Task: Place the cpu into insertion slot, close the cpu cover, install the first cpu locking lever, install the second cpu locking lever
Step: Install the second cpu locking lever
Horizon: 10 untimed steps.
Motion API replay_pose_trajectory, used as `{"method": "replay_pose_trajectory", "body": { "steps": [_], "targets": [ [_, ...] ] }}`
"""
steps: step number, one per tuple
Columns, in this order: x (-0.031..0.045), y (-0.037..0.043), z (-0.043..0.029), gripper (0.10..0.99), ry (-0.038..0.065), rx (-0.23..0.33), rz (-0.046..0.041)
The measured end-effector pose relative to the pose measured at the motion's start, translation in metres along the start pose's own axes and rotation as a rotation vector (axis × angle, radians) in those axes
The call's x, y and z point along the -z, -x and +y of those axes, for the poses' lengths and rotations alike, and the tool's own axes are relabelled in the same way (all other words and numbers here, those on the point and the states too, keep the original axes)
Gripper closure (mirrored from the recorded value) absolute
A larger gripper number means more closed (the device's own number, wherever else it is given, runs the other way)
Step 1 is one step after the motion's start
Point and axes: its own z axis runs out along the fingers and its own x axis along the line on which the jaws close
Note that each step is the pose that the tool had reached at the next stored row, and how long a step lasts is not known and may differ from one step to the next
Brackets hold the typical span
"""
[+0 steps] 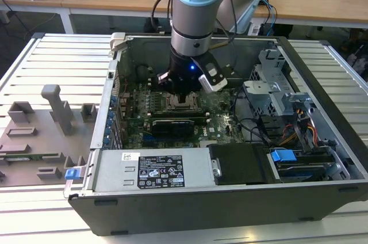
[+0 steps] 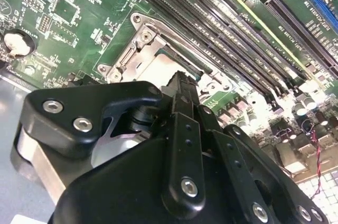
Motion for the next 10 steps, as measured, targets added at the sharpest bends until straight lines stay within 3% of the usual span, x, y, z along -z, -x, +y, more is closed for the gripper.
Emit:
{"method": "replay_pose_trajectory", "body": {
  "steps": [2,3,5,6,10],
  "targets": [
    [0.0011,0.0012,0.0027,0.980,-0.020,0.000,0.0029],
    [0.0056,0.0016,0.0039,0.980,-0.031,0.000,0.0046],
    [0.0185,0.0017,0.0059,0.980,-0.034,-0.001,0.0050],
    [0.0214,0.0017,0.0063,0.980,-0.034,-0.001,0.0050],
    [0.0248,0.0018,0.0068,0.980,-0.034,-0.001,0.0050]
  ]
}}
